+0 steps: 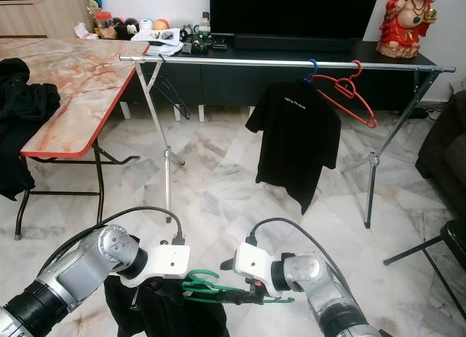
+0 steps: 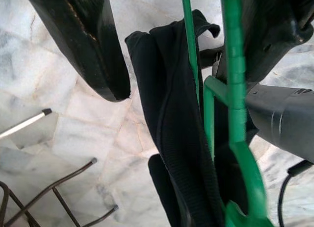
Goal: Hang hanger
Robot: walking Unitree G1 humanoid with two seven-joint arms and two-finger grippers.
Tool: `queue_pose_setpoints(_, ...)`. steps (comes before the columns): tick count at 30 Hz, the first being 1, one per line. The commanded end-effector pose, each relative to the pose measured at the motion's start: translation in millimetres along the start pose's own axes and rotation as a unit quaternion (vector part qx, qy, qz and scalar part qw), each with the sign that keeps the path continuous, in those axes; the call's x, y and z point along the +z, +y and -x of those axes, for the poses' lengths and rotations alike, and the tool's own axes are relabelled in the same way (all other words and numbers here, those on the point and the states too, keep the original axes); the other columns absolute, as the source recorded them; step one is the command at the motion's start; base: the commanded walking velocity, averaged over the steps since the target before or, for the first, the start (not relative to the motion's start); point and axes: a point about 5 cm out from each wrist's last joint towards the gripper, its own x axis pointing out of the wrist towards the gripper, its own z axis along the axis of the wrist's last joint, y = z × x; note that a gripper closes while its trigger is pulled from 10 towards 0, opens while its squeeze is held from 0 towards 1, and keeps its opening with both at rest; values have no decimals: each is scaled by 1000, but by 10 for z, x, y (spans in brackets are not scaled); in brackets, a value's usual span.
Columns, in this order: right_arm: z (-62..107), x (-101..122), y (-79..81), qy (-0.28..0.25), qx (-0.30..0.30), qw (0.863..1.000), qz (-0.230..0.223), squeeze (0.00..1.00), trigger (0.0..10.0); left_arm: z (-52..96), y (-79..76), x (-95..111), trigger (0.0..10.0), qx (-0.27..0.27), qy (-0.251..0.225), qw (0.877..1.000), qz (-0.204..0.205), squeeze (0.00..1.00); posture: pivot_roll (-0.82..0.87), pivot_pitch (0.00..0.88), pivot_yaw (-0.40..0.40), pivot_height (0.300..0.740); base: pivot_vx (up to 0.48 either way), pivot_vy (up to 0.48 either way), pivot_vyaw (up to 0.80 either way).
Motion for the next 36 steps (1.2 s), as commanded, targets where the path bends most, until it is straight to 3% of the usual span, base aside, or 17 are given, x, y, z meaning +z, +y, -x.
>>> queue_pose_setpoints(1, -30, 8, -6, 7, -3, 1000, 10, 0, 10000, 23, 33, 98, 10000, 3, -1, 1000, -20, 0, 10, 68, -26, 740, 0, 0, 0)
queue_pose_setpoints(9, -68, 23, -11, -21, -14, 1000, -15, 0, 10000, 7, 32, 129, 10000, 2, -5, 1000, -22, 0, 14, 63, -27, 740, 0, 0, 0)
queue_pose_setpoints(10, -69, 25, -12, -23, -14, 999, -17, 0, 8863, 6, 32, 130, 10000, 2, -5, 1000, -22, 0, 14, 63, -27, 740, 0, 0, 0)
queue_pose_setpoints(11, -68, 27, -14, -27, -14, 999, -21, 0, 8863, 5, 31, 131, 10000, 2, -5, 1000, -22, 0, 14, 63, -27, 740, 0, 0, 0)
queue_pose_setpoints(12, -62, 32, -25, -33, -18, 999, -29, 0, 3333, 3, 30, 131, 10000, 2, -5, 1000, -22, 0, 13, 61, -26, 740, 0, 0, 0)
queue_pose_setpoints(13, -58, 35, -31, -35, -19, 999, -31, 0, 745, 3, 30, 131, 10000, 2, -5, 1000, -22, 0, 13, 61, -26, 740, 0, 0, 0)
queue_pose_setpoints(14, -53, 41, -38, -39, -19, 999, -33, 0, 0, 1, 30, 131, 10000, 2, -5, 1000, -21, 0, 13, 60, -26, 740, 0, 0, 0)
queue_pose_setpoints(36, -25, 15, -29, -41, -8, 998, -45, 0, 0, 1, 44, 131, 10000, 4, -5, 1000, -21, 0, 14, 66, -26, 740, 0, 0, 0)
